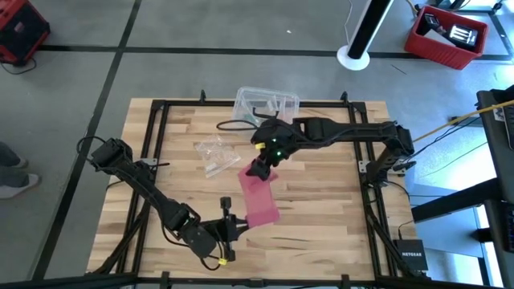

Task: Roll bandage
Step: Roll the pink bandage

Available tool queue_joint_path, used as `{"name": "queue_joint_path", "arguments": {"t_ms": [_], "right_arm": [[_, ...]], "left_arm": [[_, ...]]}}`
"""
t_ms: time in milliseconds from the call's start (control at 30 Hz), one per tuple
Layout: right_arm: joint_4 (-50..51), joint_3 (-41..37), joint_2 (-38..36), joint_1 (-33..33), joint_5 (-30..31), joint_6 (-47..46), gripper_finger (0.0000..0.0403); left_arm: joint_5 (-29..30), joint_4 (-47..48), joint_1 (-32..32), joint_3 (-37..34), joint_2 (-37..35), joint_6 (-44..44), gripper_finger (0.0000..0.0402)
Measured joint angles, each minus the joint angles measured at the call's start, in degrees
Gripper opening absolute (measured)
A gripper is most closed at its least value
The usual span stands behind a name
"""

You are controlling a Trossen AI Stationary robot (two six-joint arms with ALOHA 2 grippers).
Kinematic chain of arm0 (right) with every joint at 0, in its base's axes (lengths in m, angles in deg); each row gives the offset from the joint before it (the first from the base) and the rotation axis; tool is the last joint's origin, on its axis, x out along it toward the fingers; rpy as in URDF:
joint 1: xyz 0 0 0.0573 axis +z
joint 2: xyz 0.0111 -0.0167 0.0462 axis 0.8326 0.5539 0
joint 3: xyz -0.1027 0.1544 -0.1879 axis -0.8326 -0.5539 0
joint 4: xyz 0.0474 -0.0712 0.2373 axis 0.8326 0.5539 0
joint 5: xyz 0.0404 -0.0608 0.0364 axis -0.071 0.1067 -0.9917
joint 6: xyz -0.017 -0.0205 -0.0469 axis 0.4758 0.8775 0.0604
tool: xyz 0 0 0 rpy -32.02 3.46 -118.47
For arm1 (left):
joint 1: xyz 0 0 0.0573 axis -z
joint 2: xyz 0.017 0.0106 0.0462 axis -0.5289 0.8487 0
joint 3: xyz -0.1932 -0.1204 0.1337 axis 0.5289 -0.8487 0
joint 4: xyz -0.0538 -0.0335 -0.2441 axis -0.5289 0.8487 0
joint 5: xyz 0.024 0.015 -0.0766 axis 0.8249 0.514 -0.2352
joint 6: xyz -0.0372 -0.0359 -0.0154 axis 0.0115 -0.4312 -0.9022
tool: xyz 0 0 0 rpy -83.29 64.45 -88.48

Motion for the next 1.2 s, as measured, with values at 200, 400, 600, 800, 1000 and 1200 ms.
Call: {"name": "queue_joint_path", "arguments": {"t_ms": [200,400,600,800,1000,1200], "right_arm": [[-1.96,1.09,-0.3,-1.72,1.79,-6.55,0.0299],[-4.3,1.17,-0.28,-1.65,-2.63,-10.19,0.0299],[1.44,1.17,-1.65,-1.55,-16.75,-4.5,0.0299],[3.77,1.17,-3.07,-1.29,-2.34,-2.63,0.0299],[2.36,3.59,-6.36,-1.13,-0.39,-2.84,0.0299],[-3.75,6.17,-6.04,-2.01,1.74,-7.08,0.0299]], "left_arm": [[-1.9,0.26,0.0,0.0,0.0,0.16,0.0017],[-2.09,0.25,0.0,0.0,0.0,0.17,0.0017],[-2.31,0.72,0.04,0.02,-0.02,-0.27,0.0017],[-2.21,0.94,-0.06,0.04,-0.02,-0.27,0.0017],[-2.09,1.06,-0.02,0.04,-0.02,-0.82,0.0017],[-1.94,1.05,-0.07,0.07,0.29,-1.15,0.0017]]}}
